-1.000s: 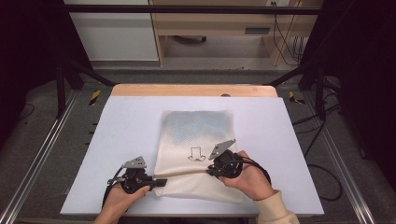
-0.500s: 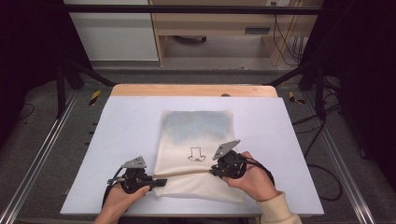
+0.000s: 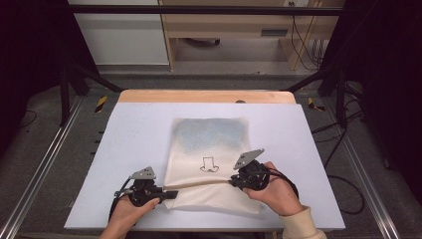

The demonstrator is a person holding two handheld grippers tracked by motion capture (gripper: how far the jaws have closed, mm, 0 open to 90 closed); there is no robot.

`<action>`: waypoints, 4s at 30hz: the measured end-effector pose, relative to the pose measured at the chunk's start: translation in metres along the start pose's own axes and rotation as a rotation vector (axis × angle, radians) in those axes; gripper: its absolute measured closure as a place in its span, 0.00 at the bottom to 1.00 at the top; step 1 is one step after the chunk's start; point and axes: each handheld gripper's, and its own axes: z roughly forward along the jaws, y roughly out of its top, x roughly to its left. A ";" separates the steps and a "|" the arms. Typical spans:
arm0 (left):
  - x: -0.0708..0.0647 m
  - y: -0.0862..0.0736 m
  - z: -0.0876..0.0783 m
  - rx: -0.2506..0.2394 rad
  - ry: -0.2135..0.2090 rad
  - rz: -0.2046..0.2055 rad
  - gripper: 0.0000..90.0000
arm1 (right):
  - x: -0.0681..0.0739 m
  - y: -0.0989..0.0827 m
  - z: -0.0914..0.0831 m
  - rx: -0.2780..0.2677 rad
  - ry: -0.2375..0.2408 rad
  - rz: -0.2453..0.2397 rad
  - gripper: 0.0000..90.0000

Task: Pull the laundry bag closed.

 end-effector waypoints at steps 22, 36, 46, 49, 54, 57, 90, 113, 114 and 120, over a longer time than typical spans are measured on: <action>0.001 0.000 -0.001 0.003 0.001 0.001 0.93 | -0.003 -0.009 -0.008 -0.006 -0.019 0.027 0.91; 0.000 0.000 -0.001 -0.003 0.003 0.000 0.93 | -0.008 -0.017 -0.015 -0.015 -0.032 0.046 0.91; 0.000 0.000 -0.001 -0.003 0.005 -0.001 0.93 | -0.009 -0.021 -0.018 -0.021 -0.039 0.055 0.91; 0.000 0.000 -0.001 -0.003 0.004 0.000 0.93 | -0.009 -0.021 -0.018 -0.020 -0.038 0.057 0.91; 0.001 0.000 -0.002 -0.005 0.005 0.000 0.93 | -0.011 -0.023 -0.019 -0.021 -0.038 0.056 0.91; 0.001 0.000 -0.002 -0.005 0.006 0.000 0.93 | -0.011 -0.024 -0.022 -0.020 -0.046 0.070 0.91; 0.001 0.000 -0.002 -0.006 0.003 0.000 0.93 | -0.016 -0.034 -0.029 -0.032 -0.053 0.097 0.91; 0.001 0.000 -0.002 -0.008 0.008 0.001 0.93 | -0.018 -0.043 -0.028 -0.016 -0.046 0.106 0.91; 0.001 0.001 -0.002 -0.009 0.007 0.001 0.93 | -0.019 -0.044 -0.029 -0.012 -0.046 0.108 0.91; 0.001 0.001 -0.002 -0.006 0.010 0.004 0.93 | -0.019 -0.047 -0.027 -0.006 -0.047 0.123 0.91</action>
